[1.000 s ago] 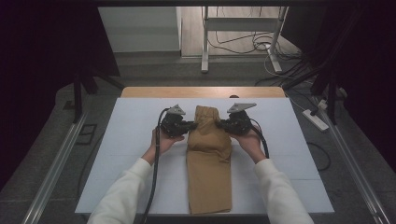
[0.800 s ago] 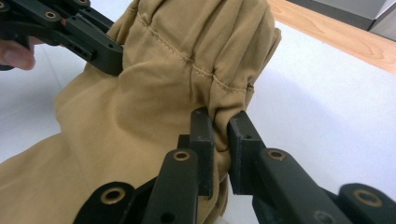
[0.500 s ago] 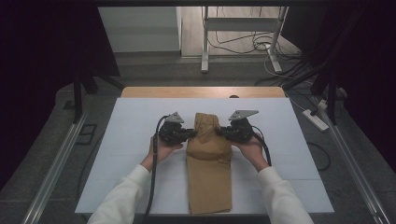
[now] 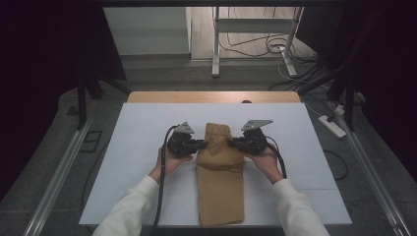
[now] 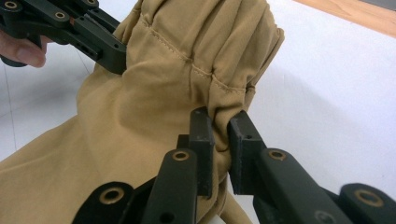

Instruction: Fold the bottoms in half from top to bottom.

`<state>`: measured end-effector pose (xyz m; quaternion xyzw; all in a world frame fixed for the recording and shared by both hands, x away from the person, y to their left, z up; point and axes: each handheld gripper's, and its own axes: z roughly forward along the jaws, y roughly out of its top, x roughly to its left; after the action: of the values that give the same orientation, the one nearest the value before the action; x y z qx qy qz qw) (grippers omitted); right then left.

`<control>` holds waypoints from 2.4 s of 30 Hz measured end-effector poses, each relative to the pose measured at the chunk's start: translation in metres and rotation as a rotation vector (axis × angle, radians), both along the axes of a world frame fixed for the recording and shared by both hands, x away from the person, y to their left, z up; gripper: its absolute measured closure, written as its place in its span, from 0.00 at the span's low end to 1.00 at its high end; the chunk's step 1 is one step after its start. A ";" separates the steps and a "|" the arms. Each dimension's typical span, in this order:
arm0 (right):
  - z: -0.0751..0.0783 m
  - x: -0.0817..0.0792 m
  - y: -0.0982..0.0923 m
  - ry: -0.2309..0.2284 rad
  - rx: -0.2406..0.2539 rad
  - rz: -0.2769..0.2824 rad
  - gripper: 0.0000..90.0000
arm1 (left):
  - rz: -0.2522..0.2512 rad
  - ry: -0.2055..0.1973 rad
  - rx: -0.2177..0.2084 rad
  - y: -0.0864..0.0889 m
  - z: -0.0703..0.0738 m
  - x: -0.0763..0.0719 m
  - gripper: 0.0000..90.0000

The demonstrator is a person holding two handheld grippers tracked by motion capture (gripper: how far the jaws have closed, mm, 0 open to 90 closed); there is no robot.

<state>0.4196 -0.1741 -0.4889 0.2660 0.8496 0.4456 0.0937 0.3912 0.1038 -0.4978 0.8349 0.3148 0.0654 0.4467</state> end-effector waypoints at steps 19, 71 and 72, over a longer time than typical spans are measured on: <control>-0.004 -0.008 0.001 0.018 -0.032 0.011 0.89 | -0.012 0.013 0.017 -0.001 -0.005 -0.011 0.92; -0.007 -0.057 -0.013 0.050 -0.017 0.086 0.84 | -0.101 0.018 0.026 0.000 -0.009 -0.054 0.93; -0.007 -0.057 -0.014 0.050 -0.015 0.089 0.84 | -0.101 0.018 0.026 0.000 -0.009 -0.055 0.93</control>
<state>0.3621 -0.1880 -0.4963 0.2384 0.8660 0.4361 0.0547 0.3367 0.1034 -0.5070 0.8561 0.2754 0.0393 0.4356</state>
